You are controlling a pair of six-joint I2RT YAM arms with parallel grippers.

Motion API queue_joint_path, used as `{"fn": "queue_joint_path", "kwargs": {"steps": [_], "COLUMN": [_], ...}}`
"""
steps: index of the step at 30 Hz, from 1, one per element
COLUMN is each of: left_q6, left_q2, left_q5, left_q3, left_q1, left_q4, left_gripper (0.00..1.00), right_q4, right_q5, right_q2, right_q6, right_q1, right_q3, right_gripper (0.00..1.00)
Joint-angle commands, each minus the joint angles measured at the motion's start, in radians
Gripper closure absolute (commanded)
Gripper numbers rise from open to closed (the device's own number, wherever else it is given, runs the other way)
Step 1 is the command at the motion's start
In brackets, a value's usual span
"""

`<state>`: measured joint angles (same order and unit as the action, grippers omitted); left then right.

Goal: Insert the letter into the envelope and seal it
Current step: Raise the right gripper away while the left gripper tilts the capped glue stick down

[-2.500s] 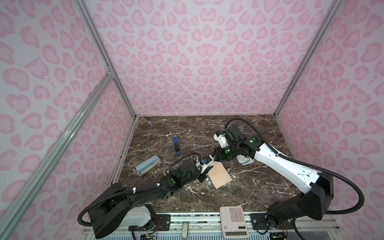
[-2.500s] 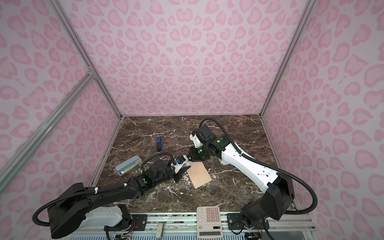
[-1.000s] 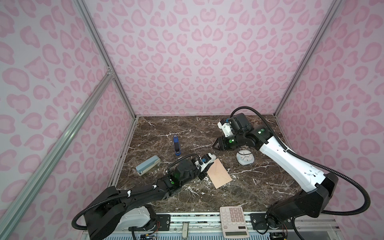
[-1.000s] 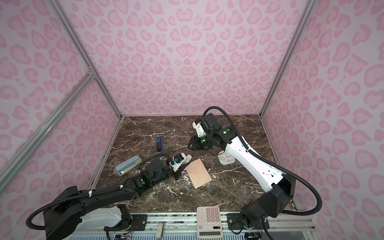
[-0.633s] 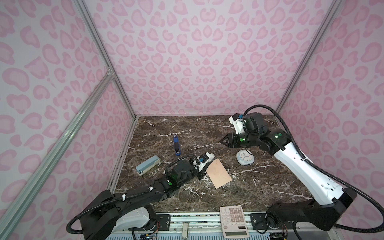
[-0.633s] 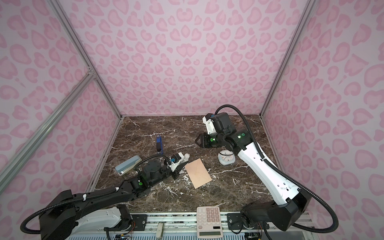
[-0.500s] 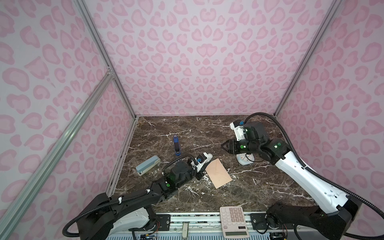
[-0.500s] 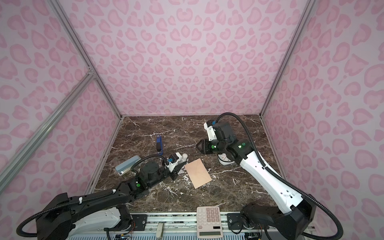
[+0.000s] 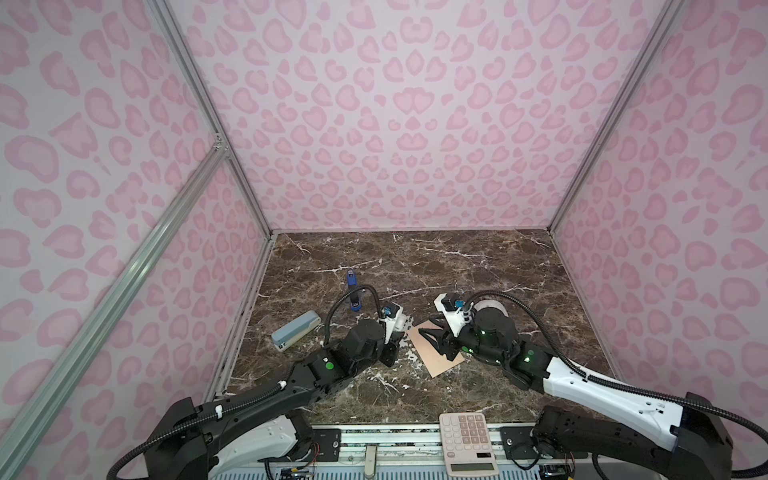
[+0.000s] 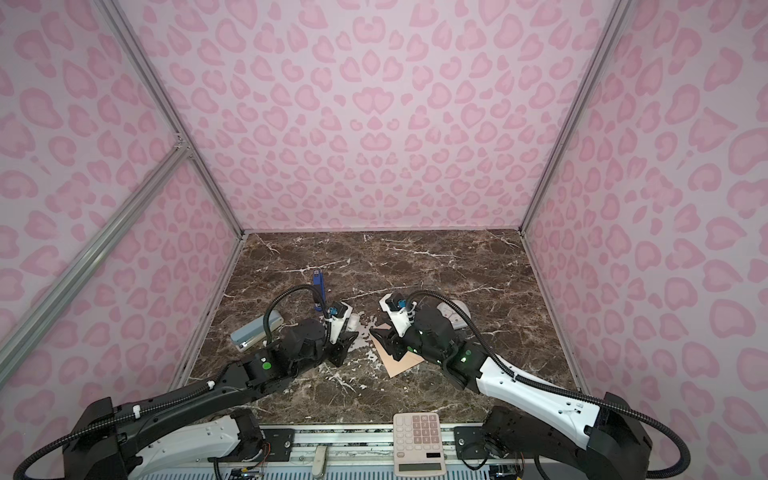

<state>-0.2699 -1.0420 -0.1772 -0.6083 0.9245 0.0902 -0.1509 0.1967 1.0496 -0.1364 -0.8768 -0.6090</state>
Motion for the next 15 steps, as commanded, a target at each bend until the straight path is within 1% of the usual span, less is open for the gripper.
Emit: {"fn": "queue_joint_path", "kwargs": {"steps": [1, 3, 6, 10, 15], "left_q6": [-0.157, -0.215, -0.264, -0.290, -0.307], "left_q2": [-0.012, -0.043, -0.106, -0.185, -0.271], "left_q5": [-0.022, 0.007, 0.065, 0.119, 0.157], "left_q3": [-0.039, -0.062, -0.086, -0.095, -0.103], "left_q1": [-0.007, -0.023, -0.053, -0.102, -0.155], "left_q4": [0.200, 0.255, 0.301, 0.314, 0.303], "left_gripper": [0.96, 0.96, 0.96, 0.96, 0.95], "right_q4": [-0.159, -0.145, -0.134, -0.127, -0.130], "right_q5": [-0.052, -0.059, -0.066, -0.081, -0.092], "right_q2": [0.014, 0.025, 0.032, 0.020, -0.007], "right_q6": [0.041, 0.040, 0.040, 0.049, 0.063], "right_q1": [-0.008, -0.012, -0.019, -0.028, -0.033], "right_q3": [0.026, 0.023, 0.024, 0.031, 0.062], "right_gripper": [0.50, 0.50, 0.50, 0.51, 0.50]}}
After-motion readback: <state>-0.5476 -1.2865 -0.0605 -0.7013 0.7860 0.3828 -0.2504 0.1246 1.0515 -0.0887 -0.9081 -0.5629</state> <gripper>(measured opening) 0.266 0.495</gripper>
